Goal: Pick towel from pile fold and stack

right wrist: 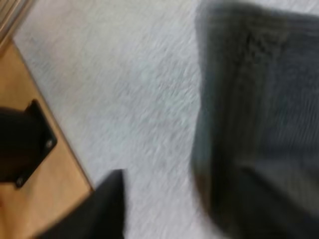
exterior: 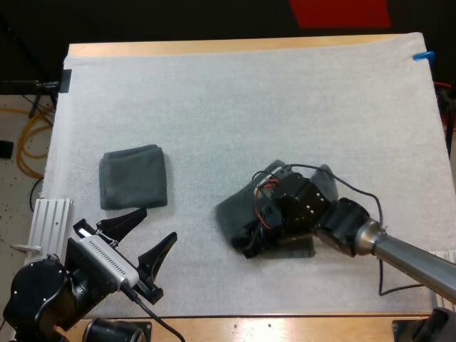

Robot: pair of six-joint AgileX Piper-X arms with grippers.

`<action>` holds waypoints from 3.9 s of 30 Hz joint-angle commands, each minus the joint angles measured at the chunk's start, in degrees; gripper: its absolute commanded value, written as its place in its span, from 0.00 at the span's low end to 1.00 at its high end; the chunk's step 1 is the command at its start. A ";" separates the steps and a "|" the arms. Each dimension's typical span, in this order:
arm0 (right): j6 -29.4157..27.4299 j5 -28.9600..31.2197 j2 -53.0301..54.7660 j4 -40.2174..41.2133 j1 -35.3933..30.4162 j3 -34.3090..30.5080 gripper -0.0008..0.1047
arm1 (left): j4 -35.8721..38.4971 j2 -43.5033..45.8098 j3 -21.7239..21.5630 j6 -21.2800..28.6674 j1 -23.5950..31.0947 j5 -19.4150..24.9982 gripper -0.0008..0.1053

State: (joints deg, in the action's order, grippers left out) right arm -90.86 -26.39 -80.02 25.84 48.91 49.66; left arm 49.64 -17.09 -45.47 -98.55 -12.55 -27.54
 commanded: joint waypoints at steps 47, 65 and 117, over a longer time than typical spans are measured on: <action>42.22 15.55 19.23 -4.29 -10.38 -30.57 0.61 | 22.97 -0.04 -0.07 -0.57 -0.20 5.46 0.58; 40.20 2.22 4.59 -17.87 -14.07 -30.45 0.02 | 22.97 -0.04 -0.07 -0.57 -0.20 5.46 0.58; 27.66 12.46 36.12 19.40 -14.07 -30.45 0.01 | -3.18 -71.27 -0.07 -12.15 -18.95 -0.15 0.55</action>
State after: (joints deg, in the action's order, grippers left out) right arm -62.95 -13.93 -44.19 44.77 34.92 19.29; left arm 46.80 -88.44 -45.39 -110.11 -31.26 -28.18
